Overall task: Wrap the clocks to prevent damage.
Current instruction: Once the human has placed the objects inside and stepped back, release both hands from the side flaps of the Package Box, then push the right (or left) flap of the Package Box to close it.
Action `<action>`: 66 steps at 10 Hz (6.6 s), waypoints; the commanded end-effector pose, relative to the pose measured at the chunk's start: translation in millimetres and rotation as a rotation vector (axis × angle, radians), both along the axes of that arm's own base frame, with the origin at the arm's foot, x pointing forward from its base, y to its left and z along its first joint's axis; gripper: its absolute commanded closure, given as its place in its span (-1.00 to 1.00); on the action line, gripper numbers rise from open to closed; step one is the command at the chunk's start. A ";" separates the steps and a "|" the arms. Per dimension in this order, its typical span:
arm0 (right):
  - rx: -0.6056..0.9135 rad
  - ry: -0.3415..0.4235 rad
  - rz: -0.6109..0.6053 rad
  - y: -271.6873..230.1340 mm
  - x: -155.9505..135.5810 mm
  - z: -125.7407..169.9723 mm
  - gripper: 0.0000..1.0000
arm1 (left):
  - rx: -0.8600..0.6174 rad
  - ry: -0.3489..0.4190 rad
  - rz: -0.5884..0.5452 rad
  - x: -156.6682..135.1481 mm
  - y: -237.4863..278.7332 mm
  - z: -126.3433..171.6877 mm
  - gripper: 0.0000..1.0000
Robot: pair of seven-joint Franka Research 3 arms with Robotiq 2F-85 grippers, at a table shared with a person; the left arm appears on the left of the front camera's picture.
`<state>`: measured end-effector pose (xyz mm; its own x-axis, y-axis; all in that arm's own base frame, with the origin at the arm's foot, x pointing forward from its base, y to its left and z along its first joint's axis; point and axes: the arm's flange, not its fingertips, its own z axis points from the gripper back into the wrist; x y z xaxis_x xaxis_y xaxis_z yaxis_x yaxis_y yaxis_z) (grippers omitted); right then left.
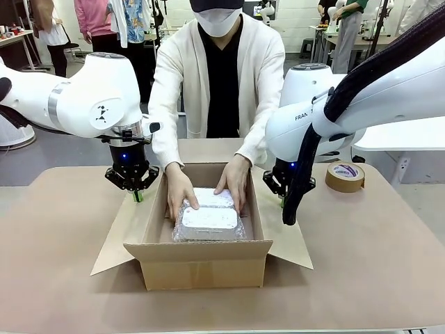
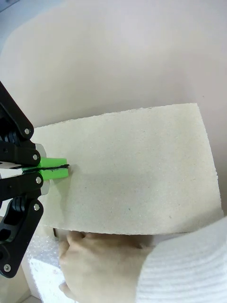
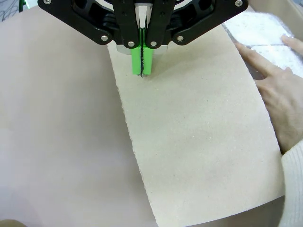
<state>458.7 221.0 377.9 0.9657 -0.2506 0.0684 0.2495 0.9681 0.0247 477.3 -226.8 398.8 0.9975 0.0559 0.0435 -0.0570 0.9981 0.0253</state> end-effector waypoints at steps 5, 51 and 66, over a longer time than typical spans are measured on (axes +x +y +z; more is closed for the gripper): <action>0.002 -0.002 -0.005 1.5 -0.9 -0.3 0.98 | 0.010 -0.003 -0.007 0.2 -0.2 -1.1 0.99; 0.023 -0.664 1.886 -170.7 -82.8 67.1 0.98 | 0.039 -0.018 -1.256 -87.0 175.7 141.8 0.99; 0.356 -0.714 1.674 -155.3 -43.5 -11.4 0.98 | 0.039 -0.018 -1.256 -87.0 175.7 141.8 0.99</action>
<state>402.5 62.0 378.5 0.0460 0.7550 0.6542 -0.9906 0.1191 -0.0678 392.2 -50.7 541.0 0.3487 -0.9367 0.0322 0.9339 0.3502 0.0725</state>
